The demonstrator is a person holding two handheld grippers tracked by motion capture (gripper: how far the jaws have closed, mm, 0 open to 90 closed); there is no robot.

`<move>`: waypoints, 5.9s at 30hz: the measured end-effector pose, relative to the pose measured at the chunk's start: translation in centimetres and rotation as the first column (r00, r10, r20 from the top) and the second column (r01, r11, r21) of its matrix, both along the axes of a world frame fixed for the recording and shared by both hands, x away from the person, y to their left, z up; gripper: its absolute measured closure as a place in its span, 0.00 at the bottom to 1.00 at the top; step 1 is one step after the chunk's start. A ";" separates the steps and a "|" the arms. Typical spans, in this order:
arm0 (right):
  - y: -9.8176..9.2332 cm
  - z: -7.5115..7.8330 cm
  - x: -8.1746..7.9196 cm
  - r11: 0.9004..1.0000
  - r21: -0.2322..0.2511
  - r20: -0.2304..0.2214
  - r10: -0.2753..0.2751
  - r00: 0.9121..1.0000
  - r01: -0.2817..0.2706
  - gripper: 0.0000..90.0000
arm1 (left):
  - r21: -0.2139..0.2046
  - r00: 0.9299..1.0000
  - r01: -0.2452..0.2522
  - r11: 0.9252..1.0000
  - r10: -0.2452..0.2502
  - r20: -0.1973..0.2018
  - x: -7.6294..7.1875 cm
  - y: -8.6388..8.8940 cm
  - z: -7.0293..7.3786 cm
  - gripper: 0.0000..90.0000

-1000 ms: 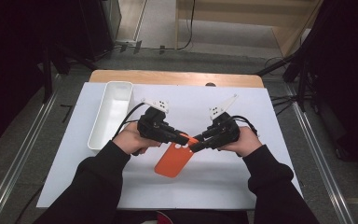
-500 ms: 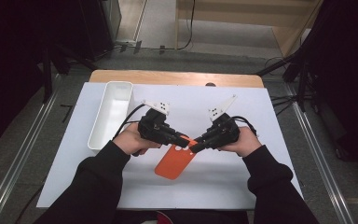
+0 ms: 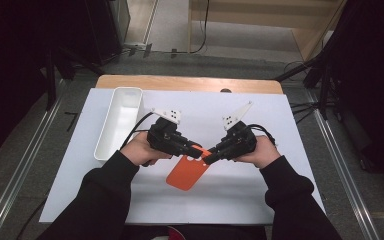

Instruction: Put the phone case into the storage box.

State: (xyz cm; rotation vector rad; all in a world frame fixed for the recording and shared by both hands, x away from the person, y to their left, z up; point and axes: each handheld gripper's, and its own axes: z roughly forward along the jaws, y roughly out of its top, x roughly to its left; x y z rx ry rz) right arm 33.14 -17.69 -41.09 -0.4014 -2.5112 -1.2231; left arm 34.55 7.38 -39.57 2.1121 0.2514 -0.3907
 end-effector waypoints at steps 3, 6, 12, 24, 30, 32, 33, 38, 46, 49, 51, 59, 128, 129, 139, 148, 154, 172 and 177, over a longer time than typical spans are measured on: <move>0.0 0.1 0.0 1.000 0.001 -0.004 -0.008 1.000 0.008 0.83 | -0.002 1.000 -0.007 1.000 0.007 0.001 0.0 0.0 0.0 0.77; 0.0 0.1 -0.1 1.000 -0.006 0.000 -0.008 1.000 0.008 0.84 | 0.000 1.000 -0.021 1.000 0.021 0.004 0.1 0.0 0.1 0.64; -0.3 0.1 0.1 0.999 -0.005 -0.003 -0.038 0.999 0.038 0.83 | -0.003 0.998 -0.053 0.999 0.053 -0.020 0.6 0.2 0.2 0.40; -1.1 0.4 0.4 0.992 0.001 -0.024 -0.123 0.992 0.123 0.83 | 0.015 0.986 -0.140 0.990 0.138 0.094 0.7 0.5 0.4 0.31; -1.4 0.5 0.6 0.985 -0.013 -0.057 -0.174 0.983 0.174 0.83 | 0.011 0.976 -0.182 0.983 0.180 0.122 0.6 0.7 0.6 0.23; -1.5 0.5 0.7 0.981 -0.009 -0.073 -0.193 0.978 0.193 0.83 | 0.022 0.973 -0.200 0.980 0.196 0.123 0.7 0.7 0.6 0.18; -1.6 0.6 0.7 0.980 -0.008 -0.084 -0.200 0.976 0.200 0.83 | 0.031 0.972 -0.205 0.978 0.200 0.125 0.7 0.7 0.6 0.18; -1.7 0.6 0.8 0.975 -0.022 -0.103 -0.224 0.969 0.223 0.83 | 0.053 0.969 -0.216 0.975 0.208 0.131 0.7 0.6 0.6 0.15; -1.6 0.6 0.7 0.968 -0.043 -0.108 -0.252 0.962 0.249 0.83 | 0.061 0.958 -0.265 0.962 0.256 0.131 0.4 0.5 0.3 0.05; -1.7 0.6 0.8 0.965 -0.045 -0.111 -0.264 0.958 0.260 0.83 | 0.051 0.954 -0.275 0.960 0.267 0.135 0.3 0.6 0.3 0.05; -1.7 0.5 0.8 0.963 -0.048 -0.118 -0.268 0.956 0.264 0.83 | 0.046 0.953 -0.277 0.960 0.269 0.140 0.2 0.7 0.2 0.05; -1.8 0.3 0.9 0.953 -0.062 -0.137 -0.302 0.943 0.296 0.83 | 0.030 0.939 -0.320 0.947 0.313 0.142 -0.3 0.8 0.1 0.05; 0.3 0.9 0.9 0.853 -0.112 -0.301 -0.517 0.801 0.509 0.84 | -0.004 0.838 -0.477 0.879 0.456 0.300 -2.4 -1.5 -1.9 0.00; 0.4 0.9 1.0 0.853 -0.112 -0.302 -0.517 0.801 0.509 0.84 | -0.004 0.836 -0.477 0.879 0.455 0.305 -2.4 -1.5 -1.9 0.00; 0.6 0.9 1.0 0.854 -0.112 -0.302 -0.516 0.802 0.507 0.84 | 0.006 0.833 -0.471 0.882 0.443 0.331 -2.3 -2.1 -2.2 0.00; 0.6 1.0 1.0 0.849 -0.113 -0.304 -0.525 0.795 0.517 0.84 | 0.010 0.828 -0.477 0.879 0.445 0.340 -2.3 -2.5 -2.5 0.00; 0.6 1.0 1.1 0.845 -0.111 -0.303 -0.530 0.792 0.523 0.84 | 0.003 0.823 -0.482 0.876 0.452 0.344 -2.2 -2.7 -2.7 0.01; 0.8 1.2 1.0 0.846 -0.106 -0.305 -0.528 0.793 0.522 0.84 | -0.026 0.801 -0.493 0.869 0.466 0.375 -2.6 -3.2 -3.2 0.17; 0.7 1.2 0.9 0.844 -0.107 -0.303 -0.531 0.791 0.525 0.84 | -0.023 0.799 -0.496 0.868 0.467 0.380 -2.6 -3.2 -3.2 0.18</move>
